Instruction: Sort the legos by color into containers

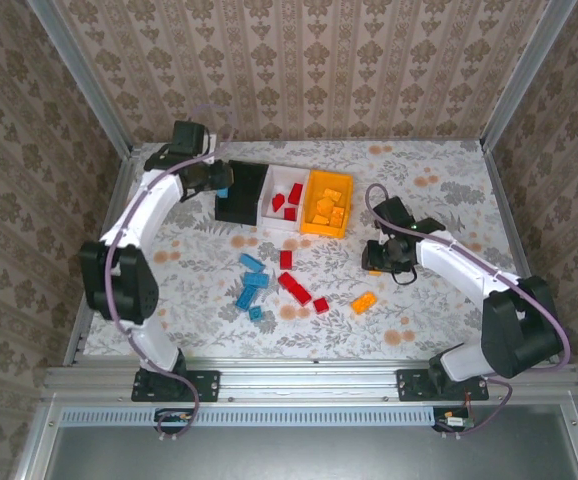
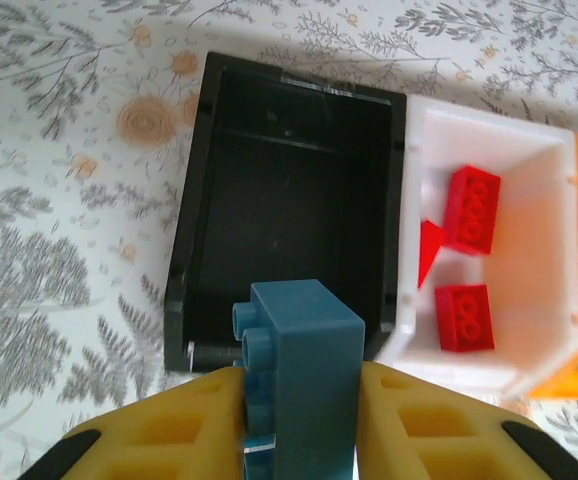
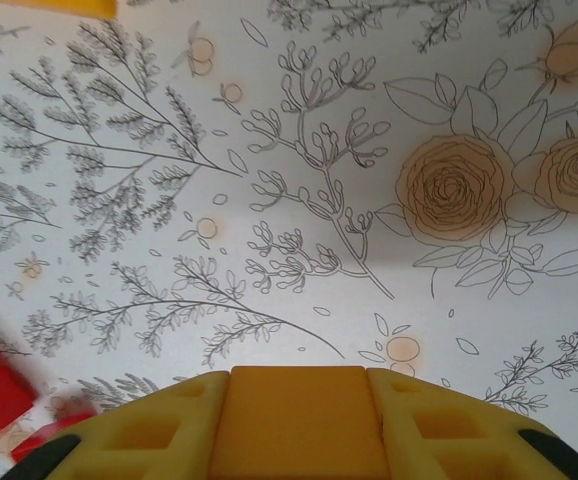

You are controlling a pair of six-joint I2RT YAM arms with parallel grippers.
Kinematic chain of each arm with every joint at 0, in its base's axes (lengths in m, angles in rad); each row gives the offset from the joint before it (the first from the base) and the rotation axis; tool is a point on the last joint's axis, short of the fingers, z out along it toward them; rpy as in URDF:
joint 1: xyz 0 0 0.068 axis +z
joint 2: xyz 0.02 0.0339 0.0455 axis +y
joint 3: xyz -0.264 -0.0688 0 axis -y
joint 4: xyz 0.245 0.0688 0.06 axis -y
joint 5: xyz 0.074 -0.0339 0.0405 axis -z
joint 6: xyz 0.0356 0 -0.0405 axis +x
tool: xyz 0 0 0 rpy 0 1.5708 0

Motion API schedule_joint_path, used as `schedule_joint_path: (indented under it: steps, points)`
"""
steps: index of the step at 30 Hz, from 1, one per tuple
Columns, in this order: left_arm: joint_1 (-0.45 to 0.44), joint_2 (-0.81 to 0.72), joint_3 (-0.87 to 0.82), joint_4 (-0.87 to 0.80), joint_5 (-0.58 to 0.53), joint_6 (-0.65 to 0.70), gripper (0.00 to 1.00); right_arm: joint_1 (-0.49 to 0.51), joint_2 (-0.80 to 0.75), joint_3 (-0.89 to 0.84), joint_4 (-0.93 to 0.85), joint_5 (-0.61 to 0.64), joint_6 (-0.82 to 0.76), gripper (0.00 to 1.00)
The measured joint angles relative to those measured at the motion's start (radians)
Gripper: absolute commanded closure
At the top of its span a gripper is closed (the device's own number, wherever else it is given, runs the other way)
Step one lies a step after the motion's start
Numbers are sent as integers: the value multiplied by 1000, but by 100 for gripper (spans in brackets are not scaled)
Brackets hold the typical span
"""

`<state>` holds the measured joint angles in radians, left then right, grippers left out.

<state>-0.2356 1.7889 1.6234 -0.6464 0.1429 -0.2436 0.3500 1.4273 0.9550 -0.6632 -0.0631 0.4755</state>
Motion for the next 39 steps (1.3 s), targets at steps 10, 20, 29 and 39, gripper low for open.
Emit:
schedule_joint_path:
  steps: [10, 20, 29, 39]
  points:
    - [2, 378, 351, -42, 10, 58, 68, 9, 73, 229, -7, -45, -1, 63]
    - [7, 489, 480, -109, 2, 100, 42, 35, 203, 360, -11, -80, -1, 63]
    - [7, 433, 396, -87, 17, 83, 33, 39, 228, 400, -23, -81, -4, 64]
    - [-122, -122, -131, 6, -22, 64, 17, 58, 261, 457, -45, -96, -4, 63]
